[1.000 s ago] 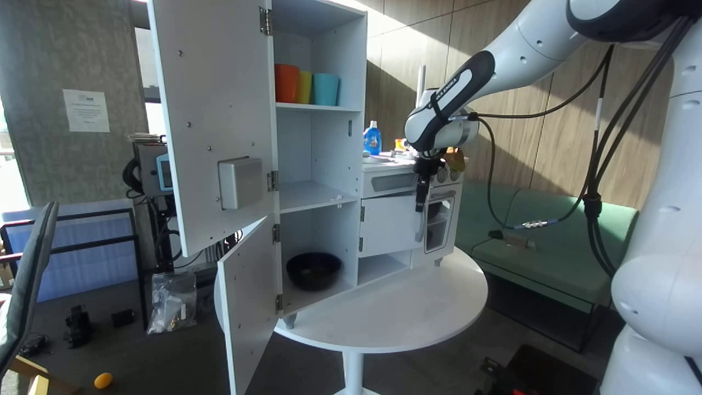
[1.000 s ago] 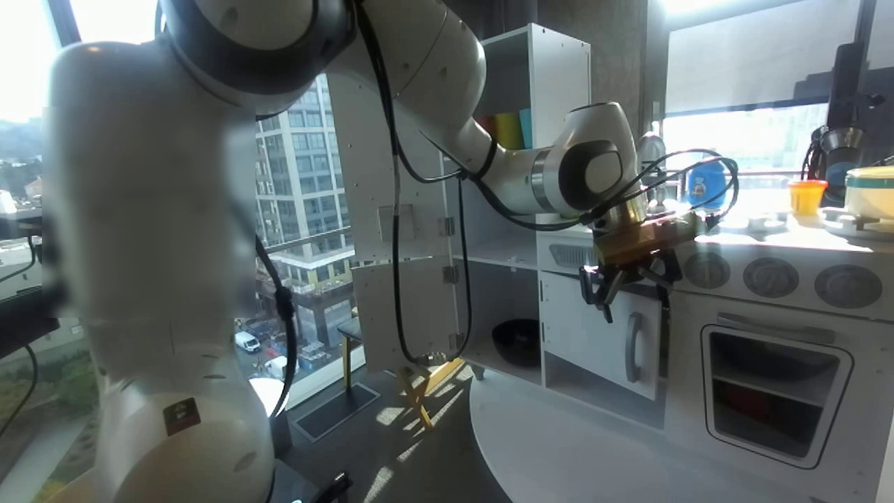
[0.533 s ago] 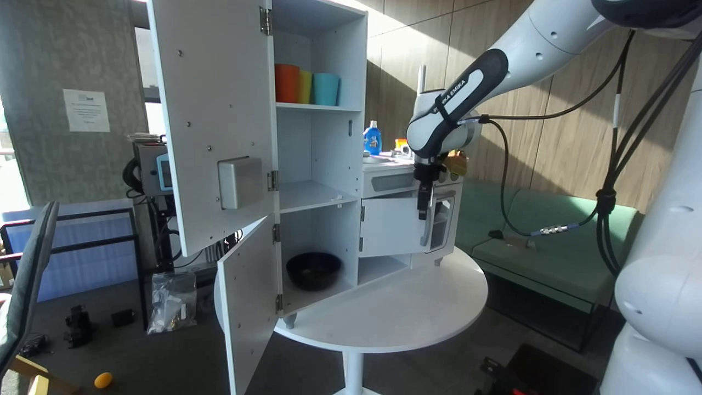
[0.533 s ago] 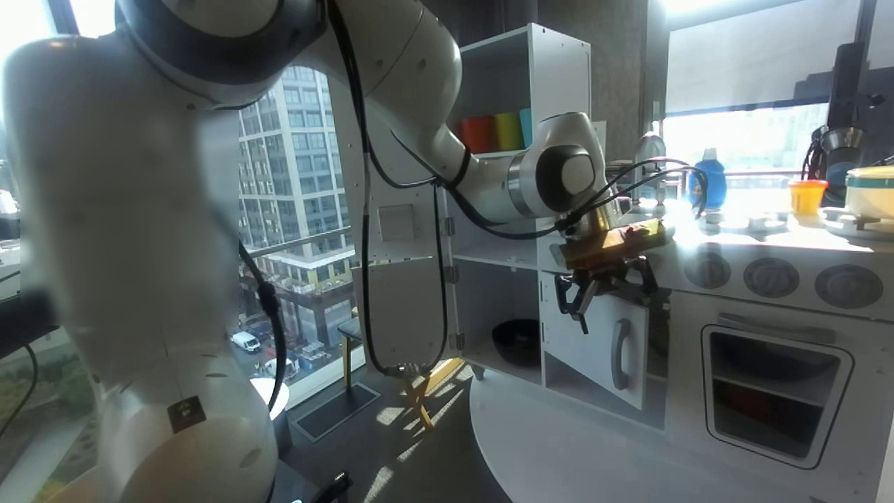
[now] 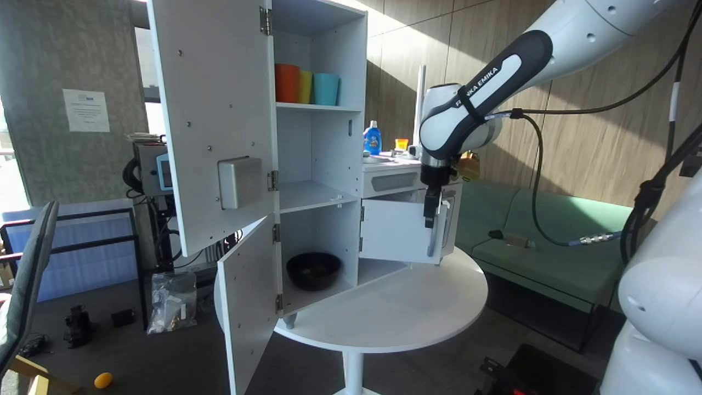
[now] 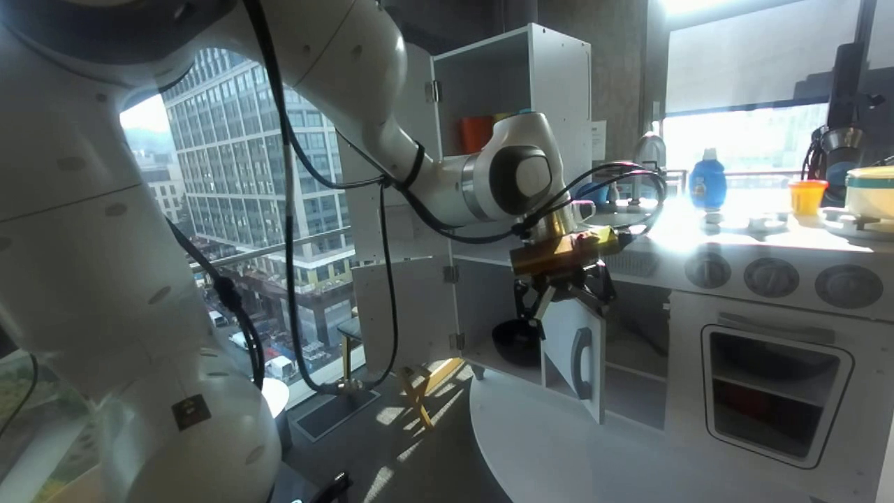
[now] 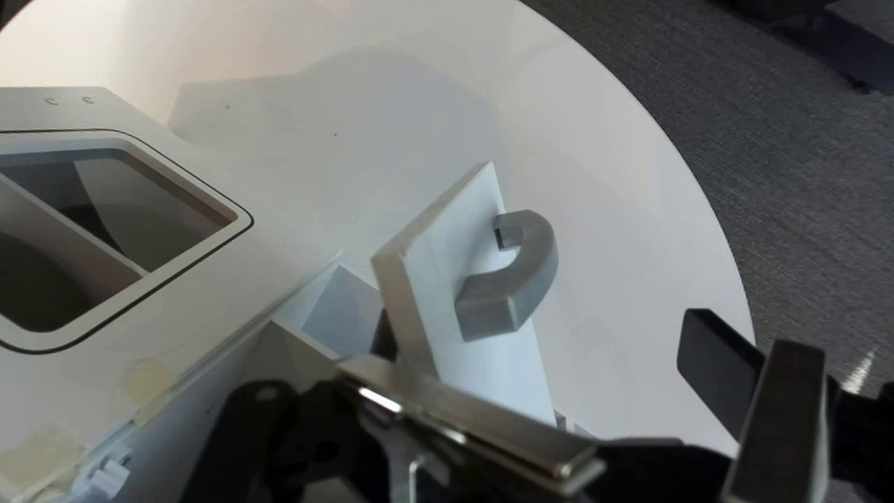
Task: Open the cabinet and oven doors.
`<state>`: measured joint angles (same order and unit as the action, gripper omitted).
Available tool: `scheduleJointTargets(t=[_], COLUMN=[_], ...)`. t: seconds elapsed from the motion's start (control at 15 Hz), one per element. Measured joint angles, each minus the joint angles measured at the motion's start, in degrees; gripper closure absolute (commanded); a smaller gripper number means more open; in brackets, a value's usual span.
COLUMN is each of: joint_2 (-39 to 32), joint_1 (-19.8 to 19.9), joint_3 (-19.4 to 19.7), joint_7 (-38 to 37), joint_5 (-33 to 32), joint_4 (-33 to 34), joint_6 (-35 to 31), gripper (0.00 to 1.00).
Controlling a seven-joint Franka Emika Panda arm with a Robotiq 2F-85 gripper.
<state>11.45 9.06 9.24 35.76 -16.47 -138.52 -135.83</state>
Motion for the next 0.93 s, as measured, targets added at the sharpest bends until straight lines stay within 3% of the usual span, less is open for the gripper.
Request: scheduleJointTargets(t=[0.47, 0.73, 0.93], joint_2=[9.52, 13.32, 15.44], joint_1=[-6.15, -11.13, -13.06], joint_3=[-1.83, -0.84, 0.00], joint_7=[2.29, 11.79, 15.93], joint_5=[1.93, 9.40, 14.90], joint_4=[-9.17, -12.22, -11.74], joint_6=[5.93, 6.16, 14.74], gripper=[0.00, 0.00, 0.00])
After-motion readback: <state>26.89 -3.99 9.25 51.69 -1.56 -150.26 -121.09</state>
